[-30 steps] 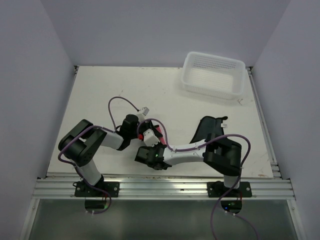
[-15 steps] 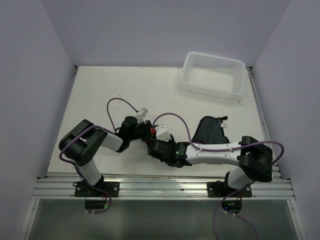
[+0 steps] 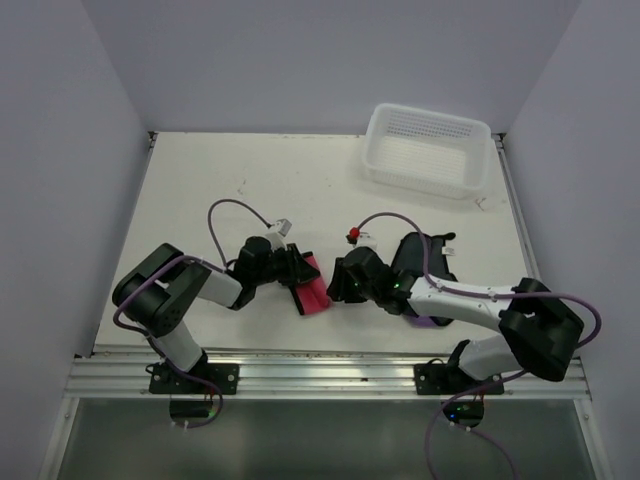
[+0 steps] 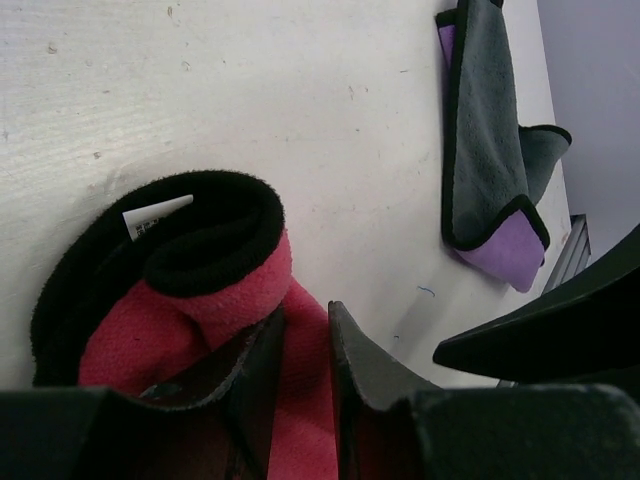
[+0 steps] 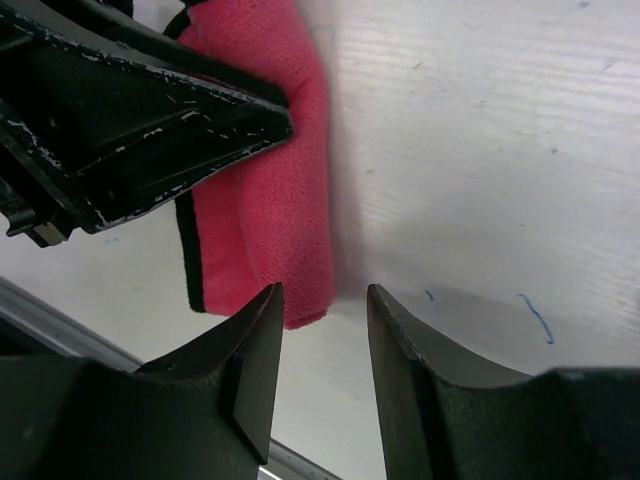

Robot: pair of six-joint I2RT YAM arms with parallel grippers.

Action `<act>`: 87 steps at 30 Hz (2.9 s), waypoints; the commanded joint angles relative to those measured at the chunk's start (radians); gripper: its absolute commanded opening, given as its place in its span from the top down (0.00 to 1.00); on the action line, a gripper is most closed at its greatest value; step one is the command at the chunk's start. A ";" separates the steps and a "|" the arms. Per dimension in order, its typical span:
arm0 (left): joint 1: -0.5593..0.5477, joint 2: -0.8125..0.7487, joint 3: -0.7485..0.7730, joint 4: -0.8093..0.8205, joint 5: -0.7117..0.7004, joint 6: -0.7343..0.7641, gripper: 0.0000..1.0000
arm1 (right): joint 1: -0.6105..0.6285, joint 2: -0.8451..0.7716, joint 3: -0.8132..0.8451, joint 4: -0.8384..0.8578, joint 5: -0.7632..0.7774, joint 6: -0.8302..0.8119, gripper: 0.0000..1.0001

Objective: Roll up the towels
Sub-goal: Roll the towel

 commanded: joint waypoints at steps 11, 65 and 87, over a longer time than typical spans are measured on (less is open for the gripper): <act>0.002 0.018 -0.075 -0.134 -0.067 0.047 0.73 | -0.024 0.133 -0.061 0.245 -0.196 0.126 0.59; 0.003 -0.297 0.088 -0.464 -0.138 0.068 0.75 | 0.514 0.340 0.231 -0.235 0.725 -0.262 1.00; -0.044 -0.459 -0.004 -0.476 -0.135 0.013 0.75 | 0.623 0.647 0.507 -0.522 0.844 -0.268 1.00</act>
